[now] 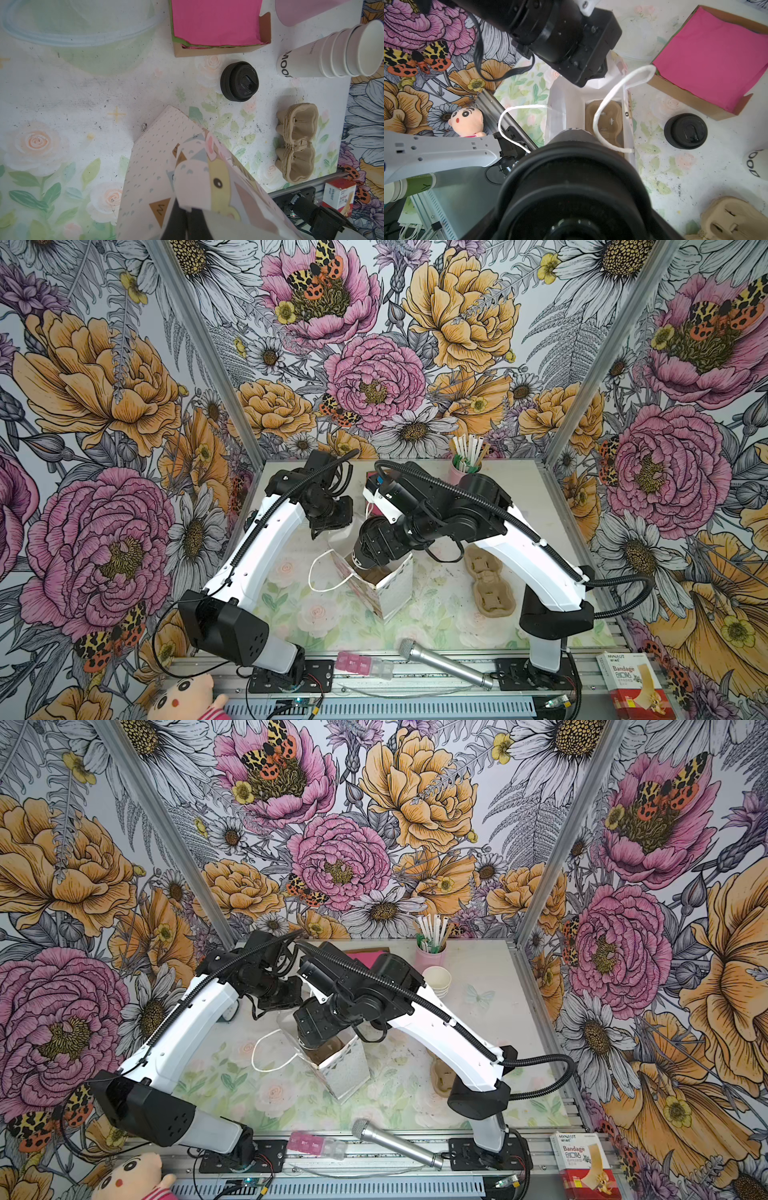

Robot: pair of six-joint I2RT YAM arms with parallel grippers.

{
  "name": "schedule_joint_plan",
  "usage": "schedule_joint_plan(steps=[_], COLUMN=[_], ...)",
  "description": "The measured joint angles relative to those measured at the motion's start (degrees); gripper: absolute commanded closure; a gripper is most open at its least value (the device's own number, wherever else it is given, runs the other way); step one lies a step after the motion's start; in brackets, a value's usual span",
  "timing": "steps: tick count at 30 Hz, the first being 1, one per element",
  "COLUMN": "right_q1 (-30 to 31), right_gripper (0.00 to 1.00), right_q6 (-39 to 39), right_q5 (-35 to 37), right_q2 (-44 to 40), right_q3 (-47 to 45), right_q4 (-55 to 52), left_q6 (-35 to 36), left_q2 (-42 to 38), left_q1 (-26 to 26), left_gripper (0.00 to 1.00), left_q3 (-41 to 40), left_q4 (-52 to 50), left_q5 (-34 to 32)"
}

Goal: Pack a coffee takeout order
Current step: Place the coffee cup in the cup tray.

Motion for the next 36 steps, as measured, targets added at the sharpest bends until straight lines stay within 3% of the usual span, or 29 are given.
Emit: schedule_joint_plan(steps=[23, 36], right_q1=[0.00, 0.26], right_gripper=[0.15, 0.14], right_q6=[-0.74, -1.33], right_q5=[4.74, 5.09], right_q2=[9.09, 9.07], right_q3=[-0.11, -10.29], right_q4=[-2.82, -2.78], left_q6=[0.02, 0.02], left_q2=[-1.09, -1.84], left_q1=[0.17, 1.16], left_gripper=[1.00, 1.00], left_q3=[-0.02, -0.61], left_q4=[-0.02, 0.00], left_q5=[0.85, 1.11])
